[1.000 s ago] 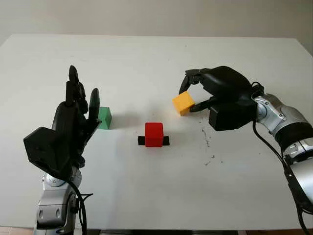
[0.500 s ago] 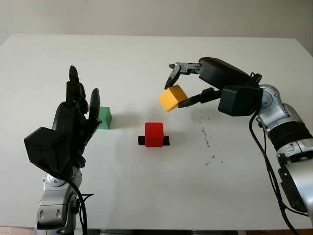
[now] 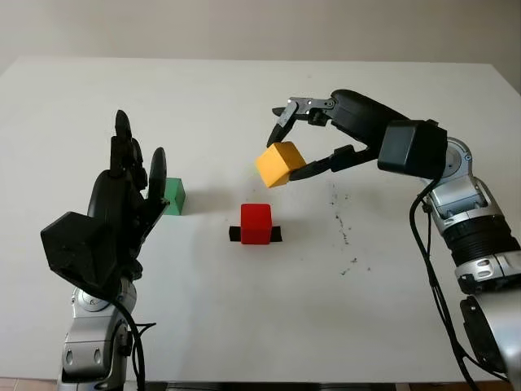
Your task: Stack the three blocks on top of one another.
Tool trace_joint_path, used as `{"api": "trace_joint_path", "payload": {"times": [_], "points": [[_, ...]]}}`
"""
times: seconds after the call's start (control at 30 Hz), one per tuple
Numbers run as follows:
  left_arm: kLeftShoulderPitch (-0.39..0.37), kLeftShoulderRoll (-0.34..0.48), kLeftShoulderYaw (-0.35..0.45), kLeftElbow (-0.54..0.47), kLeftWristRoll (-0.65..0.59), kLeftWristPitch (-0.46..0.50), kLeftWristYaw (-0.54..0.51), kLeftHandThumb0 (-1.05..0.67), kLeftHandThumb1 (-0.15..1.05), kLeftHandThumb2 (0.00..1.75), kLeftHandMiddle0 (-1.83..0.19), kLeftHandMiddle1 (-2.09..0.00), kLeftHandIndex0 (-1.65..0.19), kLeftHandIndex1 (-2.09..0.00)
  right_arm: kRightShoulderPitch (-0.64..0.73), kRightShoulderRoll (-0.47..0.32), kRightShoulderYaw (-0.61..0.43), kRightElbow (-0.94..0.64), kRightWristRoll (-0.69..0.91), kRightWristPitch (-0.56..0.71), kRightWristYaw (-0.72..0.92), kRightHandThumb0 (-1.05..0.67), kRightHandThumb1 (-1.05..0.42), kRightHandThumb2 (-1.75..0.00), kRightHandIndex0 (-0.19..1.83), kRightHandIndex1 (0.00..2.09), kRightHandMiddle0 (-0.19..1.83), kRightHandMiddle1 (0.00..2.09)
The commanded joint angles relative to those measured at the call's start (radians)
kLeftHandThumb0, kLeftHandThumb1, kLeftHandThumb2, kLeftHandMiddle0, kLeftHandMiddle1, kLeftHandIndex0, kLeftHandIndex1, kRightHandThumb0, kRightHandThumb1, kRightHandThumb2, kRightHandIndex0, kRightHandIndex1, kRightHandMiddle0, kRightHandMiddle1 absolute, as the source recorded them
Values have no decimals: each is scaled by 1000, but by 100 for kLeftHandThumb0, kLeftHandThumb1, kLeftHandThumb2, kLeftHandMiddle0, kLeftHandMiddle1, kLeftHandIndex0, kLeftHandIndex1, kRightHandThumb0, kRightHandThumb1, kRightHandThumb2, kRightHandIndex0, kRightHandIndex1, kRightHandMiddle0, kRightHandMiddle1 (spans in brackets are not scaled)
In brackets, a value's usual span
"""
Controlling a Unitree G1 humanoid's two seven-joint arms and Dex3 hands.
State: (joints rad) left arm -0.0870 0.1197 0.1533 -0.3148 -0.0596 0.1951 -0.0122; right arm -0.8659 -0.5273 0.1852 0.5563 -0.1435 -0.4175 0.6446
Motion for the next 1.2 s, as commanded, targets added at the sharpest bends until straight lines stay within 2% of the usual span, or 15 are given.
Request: {"api": "trace_joint_path", "payload": {"times": [0.0,0.3,0.47,0.67,0.97,1.17], "points": [[6,2,-1,-16,2,-2,2,-66,105,59,19,-2,19,0,-32,-23,-1,-38,2,-3,36,-44,-95,-5,29,5,37,136],[1,-7,-11,-18,4,1,7,-65,105,60,19,0,19,0,-221,-31,59,88,-63,-171,174,-47,-91,-5,28,5,45,137],[2,-11,-16,-19,7,-3,13,-64,105,61,19,0,19,0,-282,-24,96,130,-96,-263,212,-49,-92,-5,26,4,46,138],[9,-21,-19,-24,0,-8,20,-63,105,63,19,0,19,0,-339,-4,141,199,-145,-374,214,-50,-94,-6,25,4,45,142],[22,-29,-20,-39,6,-2,33,-64,105,62,19,0,19,0,-393,43,186,294,-154,-441,262,-49,-98,-6,20,3,38,144],[22,-30,-21,-40,4,-2,37,-64,105,63,19,0,19,0,-390,79,197,330,-173,-488,232,-50,-96,-5,20,5,36,151]]}}
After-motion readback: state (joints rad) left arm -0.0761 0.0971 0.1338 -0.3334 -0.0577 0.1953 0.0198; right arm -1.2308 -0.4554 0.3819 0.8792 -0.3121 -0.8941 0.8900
